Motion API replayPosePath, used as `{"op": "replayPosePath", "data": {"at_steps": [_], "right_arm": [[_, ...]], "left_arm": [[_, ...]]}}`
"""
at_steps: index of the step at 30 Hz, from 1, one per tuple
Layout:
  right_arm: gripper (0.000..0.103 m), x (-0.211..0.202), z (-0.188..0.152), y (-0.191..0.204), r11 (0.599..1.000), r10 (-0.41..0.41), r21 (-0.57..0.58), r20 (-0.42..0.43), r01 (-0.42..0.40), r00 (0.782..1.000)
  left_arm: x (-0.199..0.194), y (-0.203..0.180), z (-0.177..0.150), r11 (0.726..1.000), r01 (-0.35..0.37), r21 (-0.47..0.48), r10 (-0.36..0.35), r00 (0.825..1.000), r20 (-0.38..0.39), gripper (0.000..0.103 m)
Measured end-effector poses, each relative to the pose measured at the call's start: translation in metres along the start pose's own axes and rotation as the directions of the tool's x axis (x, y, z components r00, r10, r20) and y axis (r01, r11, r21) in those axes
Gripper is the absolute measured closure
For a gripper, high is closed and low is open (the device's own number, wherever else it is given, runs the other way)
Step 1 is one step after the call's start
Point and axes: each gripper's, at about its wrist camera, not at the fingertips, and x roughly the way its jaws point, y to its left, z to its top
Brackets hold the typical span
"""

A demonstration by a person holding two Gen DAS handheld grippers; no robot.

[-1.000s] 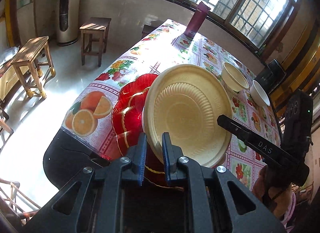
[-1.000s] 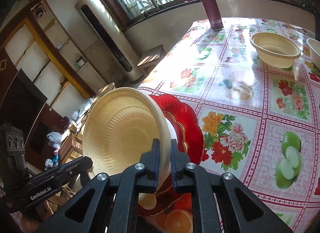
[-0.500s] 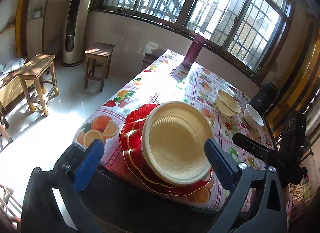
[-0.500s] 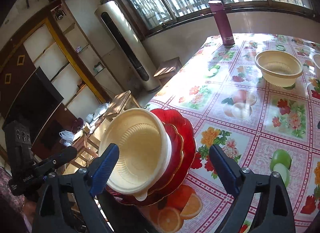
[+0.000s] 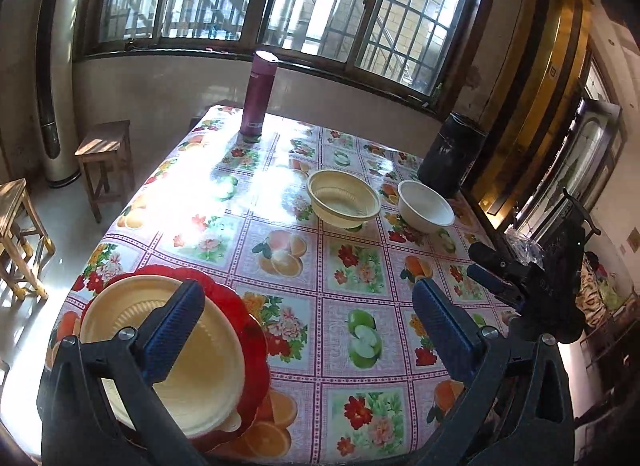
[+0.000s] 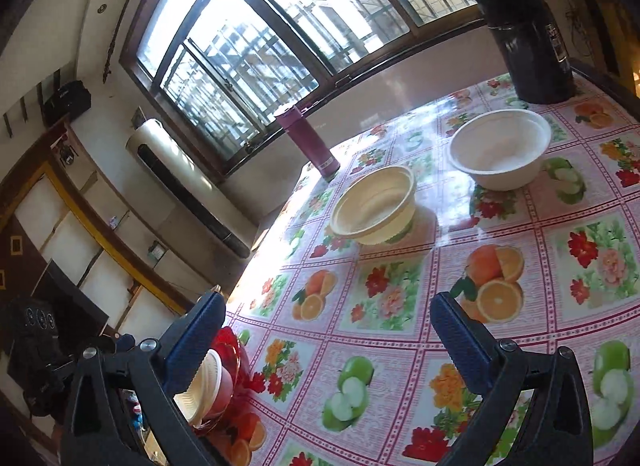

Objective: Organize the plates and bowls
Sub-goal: 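Move both grippers to the rim of the white bowl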

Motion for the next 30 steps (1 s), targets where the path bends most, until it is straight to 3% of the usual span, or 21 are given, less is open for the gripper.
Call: {"op": "replayPosePath", "data": {"at_steps": [3, 7, 14, 18, 23, 26, 30], "right_arm": [[0.0, -0.005, 0.025, -0.022, 0.999, -0.037, 0.02, 0.005, 0.037, 0.999], [0.0, -0.002, 0.07, -0.034, 0.997, -0.054, 0.047, 0.024, 0.053, 0.998], [0.0, 0.017, 0.138, -0.028, 0.998, -0.016, 0.055, 0.098, 0.011, 0.995], [0.0, 0.042, 0.141, -0.045, 0.991, 0.023, 0.13, 0.109, -0.037, 0.994], [0.0, 0.101, 0.122, -0.069, 0.98, 0.048, 0.195, -0.012, -0.045, 0.999], [0.0, 0.099, 0.12, -0.099, 0.97, 0.023, 0.242, 0.041, -0.032, 0.999], [0.0, 0.075, 0.134, -0.139, 0.954, -0.019, 0.3, 0.082, -0.007, 0.996]], "left_arm": [[0.03, -0.011, 0.03, 1.0, 0.013, 0.017, -0.011, 0.997, -0.075, 0.0], [0.064, -0.015, 0.079, 0.999, -0.02, 0.031, 0.025, 0.988, -0.152, 0.0], [0.101, -0.026, 0.153, 0.997, -0.057, 0.057, 0.063, 0.991, -0.117, 0.0], [0.133, -0.027, 0.156, 0.997, -0.052, 0.055, 0.059, 0.99, -0.132, 0.0], [0.19, -0.018, 0.141, 0.997, -0.075, 0.021, 0.078, 0.965, -0.25, 0.0], [0.208, -0.025, 0.134, 0.997, -0.07, 0.026, 0.074, 0.956, -0.283, 0.0], [0.226, -0.058, 0.136, 1.0, 0.006, 0.015, -0.001, 0.956, -0.294, 0.0]]}}
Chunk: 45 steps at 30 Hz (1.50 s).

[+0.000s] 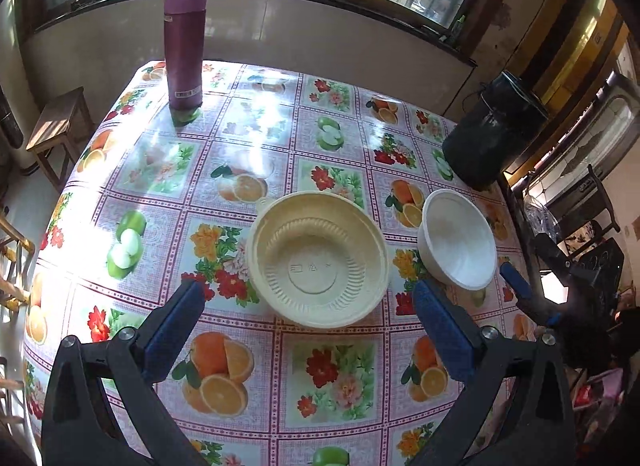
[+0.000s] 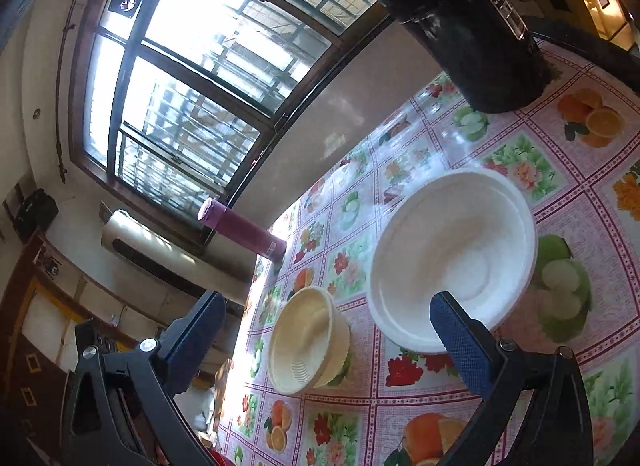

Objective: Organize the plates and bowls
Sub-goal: 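Move both grippers to the rim of the white bowl, then close both grippers on the white bowl rim, then lift the white bowl and carry it toward the red plate stack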

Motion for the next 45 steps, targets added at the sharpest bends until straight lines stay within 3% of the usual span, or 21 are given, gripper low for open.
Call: {"op": "replayPosePath", "data": {"at_steps": [4, 10, 15, 21, 22, 25, 29, 32, 34, 36, 39, 41, 45], "right_arm": [[0.0, -0.025, 0.024, -0.012, 0.994, -0.097, -0.048, 0.065, 0.1, 0.993], [0.0, -0.018, 0.045, -0.063, 0.988, -0.147, 0.047, 0.028, 0.146, 0.989], [0.0, -0.004, 0.048, -0.096, 0.988, -0.09, 0.124, 0.01, 0.088, 0.996], [0.006, 0.013, 0.054, -0.111, 0.99, -0.072, 0.126, 0.021, 0.069, 0.997], [0.011, 0.015, 0.055, -0.109, 0.993, -0.068, 0.098, 0.03, 0.064, 0.997], [0.014, 0.022, 0.052, -0.104, 0.993, -0.055, 0.1, -0.007, 0.055, 0.998], [0.014, 0.017, 0.055, -0.102, 0.995, -0.056, 0.088, -0.007, 0.056, 0.998], [0.016, 0.017, 0.055, -0.105, 0.994, -0.056, 0.097, -0.021, 0.058, 0.998], [0.028, 0.02, 0.055, -0.106, 0.994, -0.048, 0.101, -0.04, 0.052, 0.998], [0.033, 0.022, 0.054, -0.107, 0.993, -0.053, 0.104, -0.052, 0.058, 0.997], [0.045, 0.024, 0.053, -0.109, 0.992, -0.041, 0.115, -0.063, 0.048, 0.997], [0.05, 0.025, 0.052, -0.109, 0.992, -0.057, 0.108, -0.065, 0.064, 0.996], [0.062, 0.027, 0.051, -0.109, 0.991, -0.079, 0.099, -0.07, 0.085, 0.994]], "left_arm": [[0.024, -0.047, 0.015, 0.999, 0.047, 0.013, -0.047, 0.999, -0.001, 0.0], [0.079, -0.101, 0.033, 0.999, 0.041, 0.032, -0.04, 0.999, -0.034, 0.0], [0.107, -0.121, 0.045, 0.998, 0.057, 0.012, -0.057, 0.997, -0.054, 0.0], [0.14, -0.13, 0.041, 0.999, -0.02, 0.048, 0.026, 0.99, -0.139, 0.0], [0.141, -0.13, 0.04, 0.998, -0.032, 0.06, 0.04, 0.989, -0.139, 0.0], [0.146, -0.135, 0.043, 0.996, -0.042, 0.084, 0.053, 0.99, -0.131, 0.0], [0.147, -0.146, 0.047, 0.993, -0.014, 0.116, 0.028, 0.992, -0.123, 0.0], [0.148, -0.15, 0.046, 0.989, -0.039, 0.142, 0.057, 0.99, -0.126, 0.0], [0.148, -0.151, 0.045, 0.987, -0.041, 0.156, 0.062, 0.989, -0.133, 0.0], [0.148, -0.151, 0.042, 0.987, -0.035, 0.158, 0.057, 0.989, -0.136, 0.005], [0.149, -0.151, 0.04, 0.987, -0.031, 0.159, 0.054, 0.988, -0.144, 0.025], [0.152, -0.154, 0.038, 0.985, -0.026, 0.169, 0.054, 0.985, -0.161, 0.047], [0.157, -0.155, 0.036, 0.986, -0.007, 0.168, 0.038, 0.983, -0.179, 0.055]]}}
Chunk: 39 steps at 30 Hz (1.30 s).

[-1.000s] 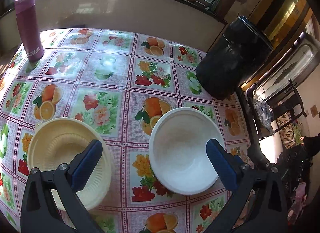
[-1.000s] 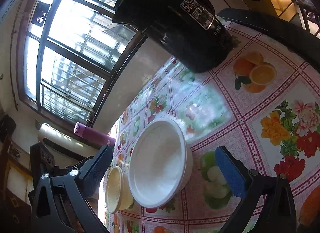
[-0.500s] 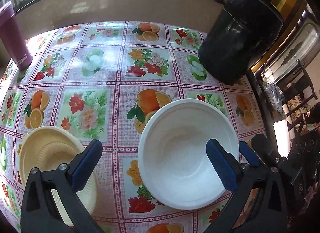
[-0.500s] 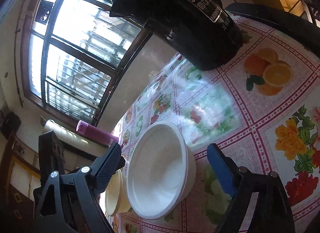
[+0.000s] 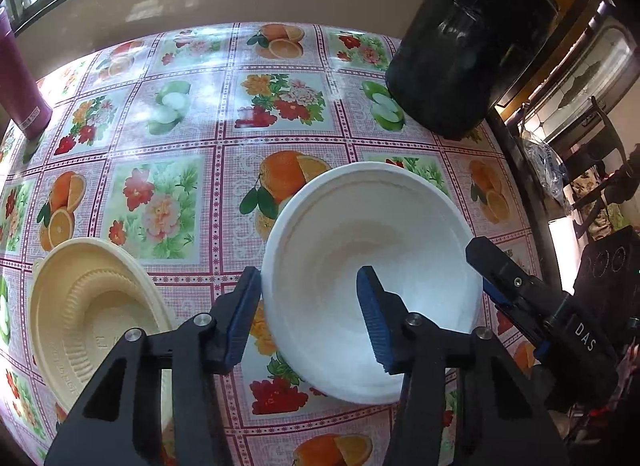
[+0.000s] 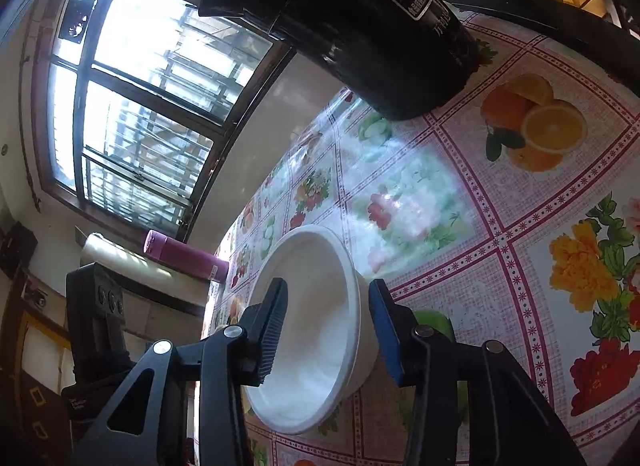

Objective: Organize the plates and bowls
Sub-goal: 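Lift the white bowl and carry it toward the red plate stack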

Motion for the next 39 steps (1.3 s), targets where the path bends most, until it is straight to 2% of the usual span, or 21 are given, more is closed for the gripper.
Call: {"op": "replayPosePath", "data": {"at_steps": [3, 5, 7, 12, 15, 17, 19, 29, 34, 39], "right_arm": [[0.068, 0.001, 0.001, -0.001, 1.0, -0.022, 0.0, 0.002, 0.022, 1.0], [0.068, 0.002, 0.0, -0.002, 1.0, -0.03, -0.001, -0.001, 0.03, 1.0], [0.077, 0.003, -0.001, -0.001, 0.999, -0.038, -0.009, -0.004, 0.038, 0.999], [0.091, 0.002, -0.002, -0.001, 0.996, -0.082, -0.021, 0.007, 0.083, 0.997], [0.096, 0.004, -0.002, 0.0, 0.993, -0.108, -0.036, 0.005, 0.108, 0.994], [0.097, 0.005, -0.002, 0.001, 0.991, -0.127, -0.044, 0.006, 0.127, 0.992], [0.097, 0.005, -0.002, 0.002, 0.99, -0.131, -0.048, 0.008, 0.131, 0.991], [0.096, 0.001, -0.003, 0.012, 0.983, -0.174, -0.056, -0.011, 0.173, 0.985], [0.096, -0.026, -0.024, 0.023, 0.973, -0.209, -0.101, -0.023, 0.206, 0.978], [0.096, -0.068, -0.052, 0.023, 0.973, -0.212, -0.101, -0.016, 0.209, 0.977]], "left_arm": [[0.001, 0.003, 0.001, 1.0, 0.007, -0.015, -0.007, 1.0, -0.001, 0.057], [0.004, 0.005, 0.001, 1.0, 0.01, -0.017, -0.01, 1.0, -0.011, 0.064], [0.005, 0.005, 0.0, 1.0, 0.015, -0.02, -0.015, 1.0, -0.015, 0.065], [0.005, 0.007, -0.002, 1.0, 0.011, -0.02, -0.012, 1.0, -0.015, 0.079], [0.007, 0.01, -0.003, 1.0, 0.005, -0.027, -0.006, 1.0, -0.017, 0.086], [0.007, 0.012, -0.004, 0.999, 0.006, -0.035, -0.006, 1.0, -0.014, 0.093], [0.007, 0.015, -0.005, 0.999, 0.009, -0.044, -0.009, 1.0, -0.012, 0.095], [-0.004, 0.016, -0.017, 0.997, 0.039, -0.065, -0.04, 0.999, -0.026, 0.095], [-0.022, 0.014, -0.035, 0.994, 0.075, -0.075, -0.077, 0.997, -0.023, 0.096], [-0.048, -0.001, -0.07, 0.992, 0.112, -0.056, -0.112, 0.994, -0.003, 0.096]]}}
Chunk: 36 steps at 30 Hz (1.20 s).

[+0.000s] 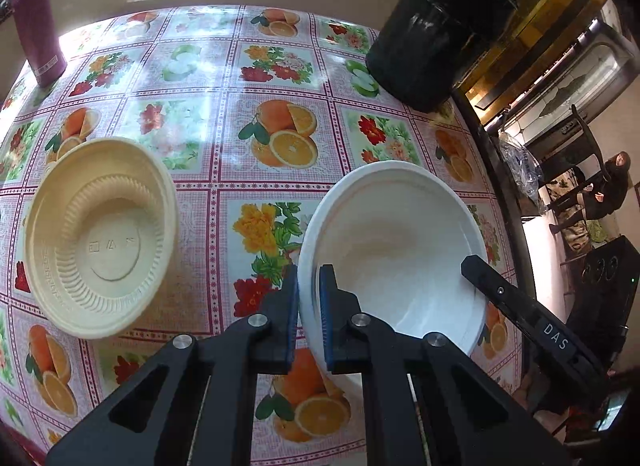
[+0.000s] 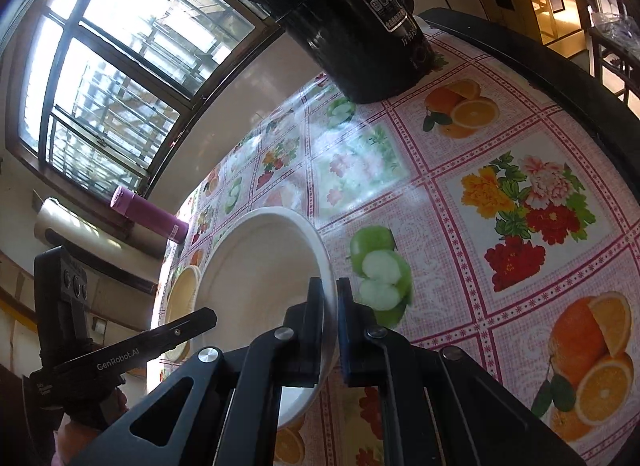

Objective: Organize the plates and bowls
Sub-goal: 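Lift the white bowl and carry it toward the red plate stack, then lower the white bowl into the stack and open both grippers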

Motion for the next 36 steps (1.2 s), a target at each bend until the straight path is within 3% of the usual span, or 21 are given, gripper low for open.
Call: {"op": "replayPosePath", "data": {"at_steps": [8, 14, 21, 25, 31, 36], "right_arm": [[0.096, -0.082, -0.06, 0.021, 0.997, -0.008, -0.075, 0.059, 0.013, 0.998], [0.096, -0.121, -0.109, 0.062, 0.986, 0.024, -0.165, 0.081, -0.01, 0.996], [0.097, -0.121, -0.163, 0.139, 0.952, 0.086, -0.298, 0.048, -0.068, 0.995], [0.097, -0.103, -0.196, 0.192, 0.918, 0.133, -0.375, -0.018, -0.13, 0.991], [0.096, -0.066, -0.257, 0.276, 0.841, 0.174, -0.496, -0.131, -0.217, 0.976], [0.096, -0.032, -0.299, 0.324, 0.787, 0.171, -0.557, -0.216, -0.265, 0.961]], "left_arm": [[-0.058, -0.005, -0.076, 0.996, 0.084, -0.008, -0.083, 0.993, 0.085, 0.096], [-0.104, 0.023, -0.136, 0.99, 0.127, -0.065, -0.114, 0.978, 0.174, 0.095], [-0.168, 0.075, -0.195, 0.995, 0.031, -0.094, -0.001, 0.951, 0.309, 0.095], [-0.202, 0.122, -0.227, 0.989, -0.041, -0.145, 0.09, 0.932, 0.352, 0.095], [-0.239, 0.202, -0.272, 0.957, -0.137, -0.255, 0.227, 0.902, 0.367, 0.095], [-0.254, 0.25, -0.305, 0.923, -0.198, -0.329, 0.311, 0.888, 0.34, 0.095]]}}
